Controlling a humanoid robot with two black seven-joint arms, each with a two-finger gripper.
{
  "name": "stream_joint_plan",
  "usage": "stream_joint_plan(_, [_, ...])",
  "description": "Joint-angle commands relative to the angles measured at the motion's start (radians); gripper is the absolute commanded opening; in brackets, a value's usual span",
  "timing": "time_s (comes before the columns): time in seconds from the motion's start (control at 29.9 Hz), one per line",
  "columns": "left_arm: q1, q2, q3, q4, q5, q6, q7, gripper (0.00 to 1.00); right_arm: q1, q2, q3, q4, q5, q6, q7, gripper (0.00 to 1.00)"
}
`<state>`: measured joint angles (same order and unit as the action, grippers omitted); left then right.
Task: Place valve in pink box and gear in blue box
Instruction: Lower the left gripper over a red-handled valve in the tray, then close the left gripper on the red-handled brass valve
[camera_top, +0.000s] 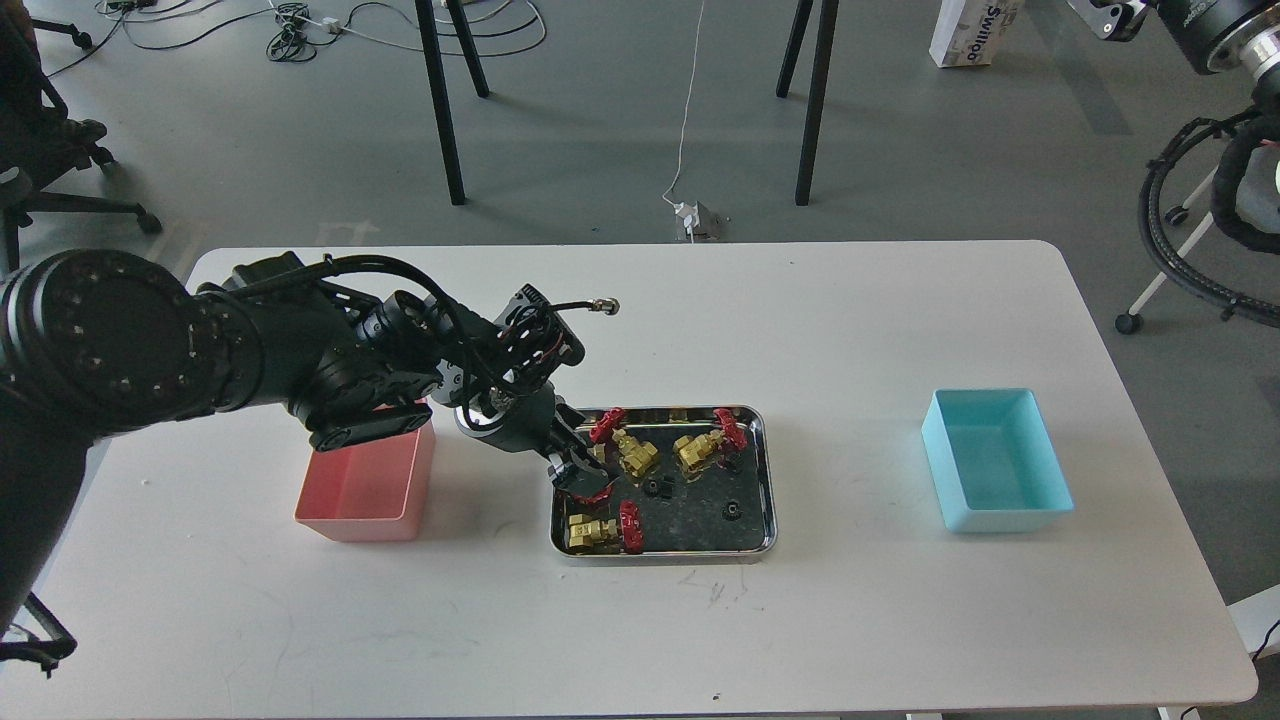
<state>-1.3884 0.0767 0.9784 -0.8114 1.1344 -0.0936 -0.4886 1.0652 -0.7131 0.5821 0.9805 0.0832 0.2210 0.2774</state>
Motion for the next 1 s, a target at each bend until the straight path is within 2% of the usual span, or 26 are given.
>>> stream_joint_plan(0.0, [0.003, 0.0, 0.008, 0.0, 0.004, 0.025, 0.0, 0.68, -0.005, 0.0, 0.001, 0.001, 0.001, 0.0, 0.0, 1.0])
stream_joint_plan(0.5, [0.028, 0.003, 0.009, -0.003, 0.018, 0.032, 0.0, 0.6, -0.011, 0.001, 0.002, 0.001, 0.001, -0.003, 0.0, 1.0])
stream_joint_plan(0.97, [0.028, 0.015, 0.009, -0.003, 0.019, 0.075, 0.0, 0.27, -0.011, 0.0, 0.002, 0.0, 0.0, -0.005, 0.0, 1.0])
